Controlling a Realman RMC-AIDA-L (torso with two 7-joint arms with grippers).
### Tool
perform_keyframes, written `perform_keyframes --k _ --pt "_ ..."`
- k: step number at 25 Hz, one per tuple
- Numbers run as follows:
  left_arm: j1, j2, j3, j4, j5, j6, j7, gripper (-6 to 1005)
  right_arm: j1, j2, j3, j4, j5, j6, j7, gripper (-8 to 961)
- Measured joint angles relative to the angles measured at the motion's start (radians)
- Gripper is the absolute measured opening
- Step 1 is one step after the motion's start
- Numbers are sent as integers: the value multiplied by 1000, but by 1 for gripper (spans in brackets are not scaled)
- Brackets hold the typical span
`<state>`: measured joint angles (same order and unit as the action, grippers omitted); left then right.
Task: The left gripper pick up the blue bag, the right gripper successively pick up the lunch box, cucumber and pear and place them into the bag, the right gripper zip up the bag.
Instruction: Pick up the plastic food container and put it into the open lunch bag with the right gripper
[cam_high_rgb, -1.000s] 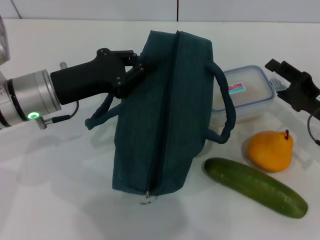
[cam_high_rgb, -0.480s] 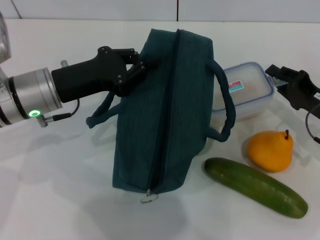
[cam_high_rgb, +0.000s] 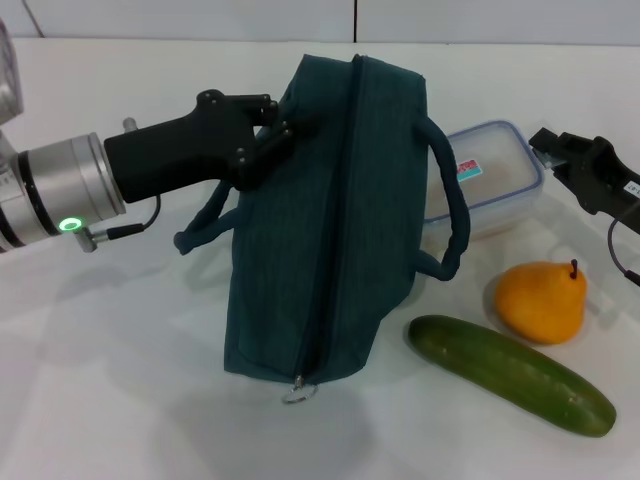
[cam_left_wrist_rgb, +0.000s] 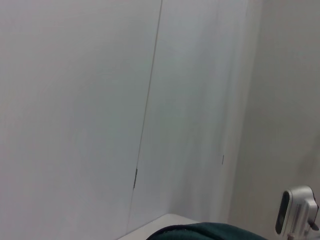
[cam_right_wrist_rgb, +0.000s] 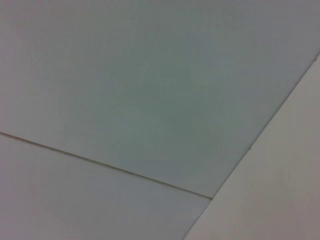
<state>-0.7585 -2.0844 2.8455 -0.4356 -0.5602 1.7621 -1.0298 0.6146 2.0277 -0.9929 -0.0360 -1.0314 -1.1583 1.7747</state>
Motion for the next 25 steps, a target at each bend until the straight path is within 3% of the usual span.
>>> perform_keyframes --k 5,15,19,25 --pt "-16 13 0 -2 -5 4 -94 117 -10 0 -5 -12 -15 1 -67 123" --pt "-44 41 0 -9 4 21 -281 116 -104 -3 1 -121 -12 -89 -347 93" --pt "-52 41 0 -7 6 22 -305 116 -120 -6 5 -134 -9 -141 -420 93" --pt "-73 23 0 -9 28 19 -308 115 -131 -12 7 -170 14 -215 -478 94"
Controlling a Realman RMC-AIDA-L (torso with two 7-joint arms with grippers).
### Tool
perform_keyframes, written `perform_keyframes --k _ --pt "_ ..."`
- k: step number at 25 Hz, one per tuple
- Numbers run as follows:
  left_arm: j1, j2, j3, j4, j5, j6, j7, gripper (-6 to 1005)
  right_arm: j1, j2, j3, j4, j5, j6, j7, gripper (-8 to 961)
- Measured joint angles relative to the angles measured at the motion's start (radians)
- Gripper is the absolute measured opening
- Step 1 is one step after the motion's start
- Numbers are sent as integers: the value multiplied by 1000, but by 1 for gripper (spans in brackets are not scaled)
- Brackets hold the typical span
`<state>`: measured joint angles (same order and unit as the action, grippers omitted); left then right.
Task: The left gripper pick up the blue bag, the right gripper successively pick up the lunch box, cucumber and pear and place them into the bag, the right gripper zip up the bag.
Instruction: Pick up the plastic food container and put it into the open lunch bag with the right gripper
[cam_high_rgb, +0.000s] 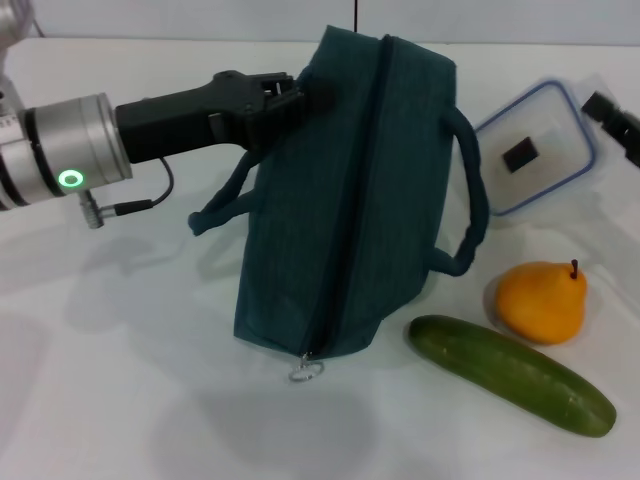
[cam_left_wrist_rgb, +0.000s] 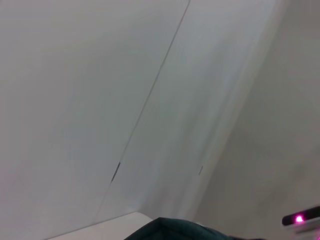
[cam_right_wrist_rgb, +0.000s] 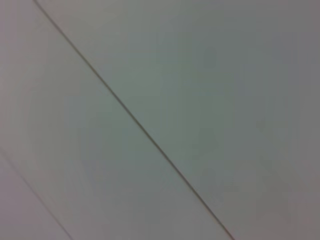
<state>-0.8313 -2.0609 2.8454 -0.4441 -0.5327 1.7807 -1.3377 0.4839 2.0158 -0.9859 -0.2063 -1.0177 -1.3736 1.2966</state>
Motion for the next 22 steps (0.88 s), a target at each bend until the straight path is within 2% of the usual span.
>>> perform_keyframes --k 8,14,18,22 --pt "-8 -18 0 2 -1 -38 3 116 -5 -8 0 -84 8 -91 10 93" --pt "-15 -20 0 7 -3 -52 4 115 1 -16 0 -123 27 -144 52 93" --pt "-18 -23 0 9 -3 -60 5 115 18 -19 1 -188 46 -194 113 93" --pt "-19 -26 0 21 -4 -78 9 116 70 -12 -5 -256 50 -233 206 93"
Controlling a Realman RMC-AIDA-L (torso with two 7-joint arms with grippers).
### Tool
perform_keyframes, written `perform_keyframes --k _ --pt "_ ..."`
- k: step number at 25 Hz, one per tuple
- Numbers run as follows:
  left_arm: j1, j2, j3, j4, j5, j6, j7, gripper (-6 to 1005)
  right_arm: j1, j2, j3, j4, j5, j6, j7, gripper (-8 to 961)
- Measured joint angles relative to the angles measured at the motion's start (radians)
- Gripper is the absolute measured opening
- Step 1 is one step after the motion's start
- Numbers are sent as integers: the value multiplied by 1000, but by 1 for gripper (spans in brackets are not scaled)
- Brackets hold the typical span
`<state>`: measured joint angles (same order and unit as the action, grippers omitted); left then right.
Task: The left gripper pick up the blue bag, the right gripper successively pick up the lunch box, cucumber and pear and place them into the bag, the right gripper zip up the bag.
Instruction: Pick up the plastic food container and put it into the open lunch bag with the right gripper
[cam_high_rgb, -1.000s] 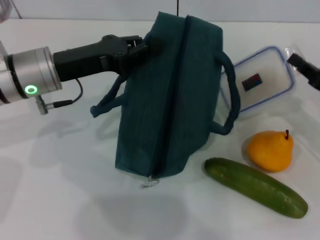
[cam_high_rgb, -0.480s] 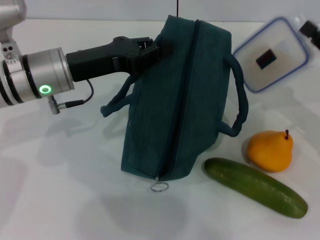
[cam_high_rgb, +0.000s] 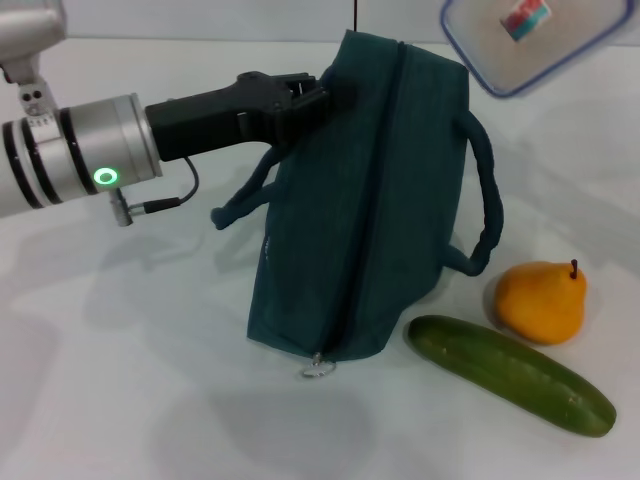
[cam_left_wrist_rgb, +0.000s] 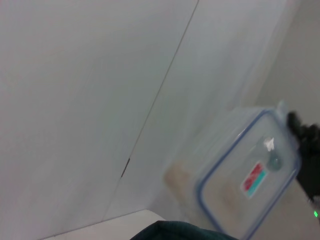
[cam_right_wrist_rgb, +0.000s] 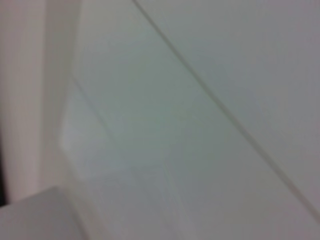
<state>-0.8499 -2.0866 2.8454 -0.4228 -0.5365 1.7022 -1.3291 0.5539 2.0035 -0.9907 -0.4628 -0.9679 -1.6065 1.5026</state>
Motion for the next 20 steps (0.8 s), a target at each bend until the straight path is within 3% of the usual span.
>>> perform_keyframes --k 11,20 --pt "-13 0 0 25 3 -54 4 115 127 9 -37 3 -6 -55 68 94" --pt "-21 1 0 30 -4 -84 13 115 101 13 -82 34 -8 -44 53 93"
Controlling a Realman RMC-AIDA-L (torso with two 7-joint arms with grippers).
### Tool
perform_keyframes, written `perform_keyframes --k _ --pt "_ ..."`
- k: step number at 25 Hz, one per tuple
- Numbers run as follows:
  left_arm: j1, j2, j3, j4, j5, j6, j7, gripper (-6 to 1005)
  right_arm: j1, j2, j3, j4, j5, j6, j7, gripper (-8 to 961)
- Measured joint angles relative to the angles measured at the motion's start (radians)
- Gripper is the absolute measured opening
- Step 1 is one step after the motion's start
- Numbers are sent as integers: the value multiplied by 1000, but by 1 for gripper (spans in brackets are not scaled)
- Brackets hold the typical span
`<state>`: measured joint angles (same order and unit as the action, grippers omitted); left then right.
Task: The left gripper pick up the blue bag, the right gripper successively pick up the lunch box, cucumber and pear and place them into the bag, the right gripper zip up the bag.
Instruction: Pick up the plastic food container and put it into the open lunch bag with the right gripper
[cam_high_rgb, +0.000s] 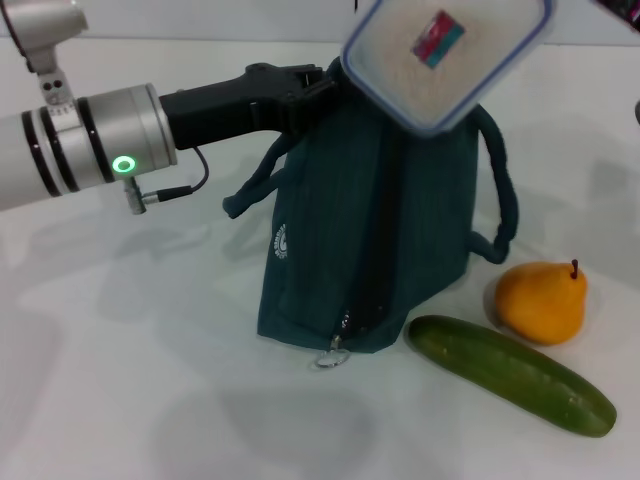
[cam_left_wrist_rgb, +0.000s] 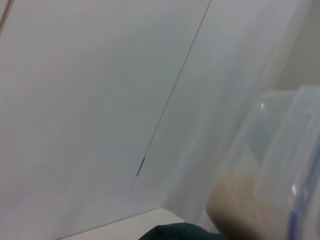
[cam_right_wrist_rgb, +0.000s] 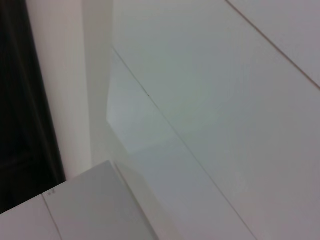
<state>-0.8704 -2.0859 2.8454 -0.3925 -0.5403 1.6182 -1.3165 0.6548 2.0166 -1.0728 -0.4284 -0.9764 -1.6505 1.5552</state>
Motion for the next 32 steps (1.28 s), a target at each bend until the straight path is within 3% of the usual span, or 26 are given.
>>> perform_keyframes --k 14,21,26,32 --pt "-9 3 0 20 0 -30 3 115 -105 -12 -30 39 -74 11 -12 94" --pt "-15 3 0 20 0 -32 4 115 -89 0 -38 38 -211 89 -29 93" --pt "-18 3 0 20 1 -33 5 116 -60 8 -123 39 -215 178 -32 93" --pt "-17 2 0 21 4 -33 5 116 -37 8 -147 24 -213 192 -30 94"
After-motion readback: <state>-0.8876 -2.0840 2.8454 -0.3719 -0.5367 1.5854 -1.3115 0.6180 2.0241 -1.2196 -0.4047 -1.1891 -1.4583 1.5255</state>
